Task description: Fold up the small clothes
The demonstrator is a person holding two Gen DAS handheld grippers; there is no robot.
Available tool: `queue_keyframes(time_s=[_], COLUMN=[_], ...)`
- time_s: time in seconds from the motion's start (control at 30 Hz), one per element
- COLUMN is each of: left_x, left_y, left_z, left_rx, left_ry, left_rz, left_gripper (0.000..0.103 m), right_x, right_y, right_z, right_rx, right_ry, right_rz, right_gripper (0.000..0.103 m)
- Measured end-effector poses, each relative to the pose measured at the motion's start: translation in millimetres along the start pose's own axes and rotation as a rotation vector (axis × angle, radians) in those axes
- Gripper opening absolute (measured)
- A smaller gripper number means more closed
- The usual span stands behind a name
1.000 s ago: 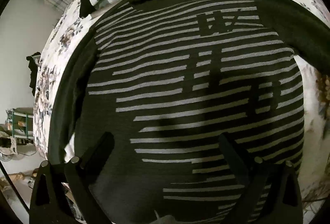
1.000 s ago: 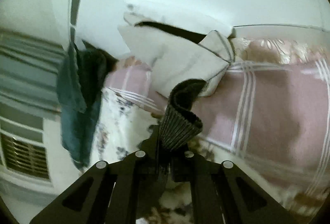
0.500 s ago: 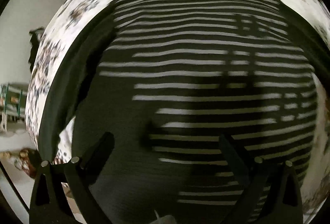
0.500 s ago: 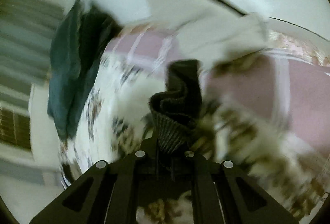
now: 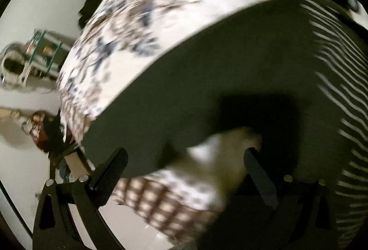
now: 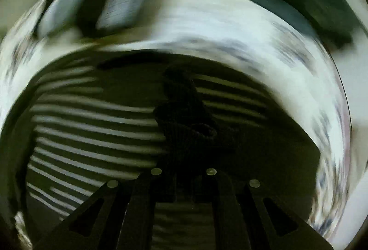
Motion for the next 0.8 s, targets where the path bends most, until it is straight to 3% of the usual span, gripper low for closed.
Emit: queue_keyframes(time_s=[0.1, 0.17, 0.2, 0.3, 0.4, 0.47, 0.5, 0.6, 0.8], left_x=[41, 64, 70, 89, 105, 120, 125, 154, 196], left_y=[5, 7, 7, 7, 8, 15, 20, 41, 74], left_z=[-15, -23, -27, -40, -45, -48, -49, -57, -96], left_rx=[0.017, 0.022, 0.027, 0.048, 0.053, 0.061, 0.065, 0.074, 0.134], left_ry=[-0.021, -0.037, -0.039, -0.033, 0.005, 0.037, 0.052, 0.109, 0.245], left_rz=[0.042, 0.058, 0.063, 0.085, 0.130, 0.170, 0.186, 0.253, 0.392], left_gripper=[0.103, 0.103, 0.103, 0.103, 0.103, 0.103, 0.103, 0.103, 0.103], right_x=[113, 162, 184, 203, 191, 166, 149, 96, -1], right_y=[-1, 4, 11, 30, 49, 69, 81, 122, 194], right_z=[0, 2, 0, -18, -11, 10, 19, 34, 11], right_rx=[0.001, -0.002, 0.001, 0.070, 0.135, 0.202, 0.218, 0.260, 0.434], right_ry=[-0.057, -0.080, -0.071, -0.026, -0.138, -0.314, -0.383, -0.444, -0.396], right_rz=[0.160, 0.226, 0.266, 0.315, 0.234, 0.079, 0.003, -0.170, -0.526], right_gripper=[0.007, 0.007, 0.007, 0.012, 0.026, 0.061, 0.065, 0.065, 0.070])
Point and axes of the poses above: each gripper's, at about its wrist camera, not at the fingertips, and z roughly against the way its jaws point, x to its left, y to its underside, the point moved 9 cm from there along -z, roughly the way its jaws point, and after that the axes turned 8 degrees about -z, right-handed, at the moved point
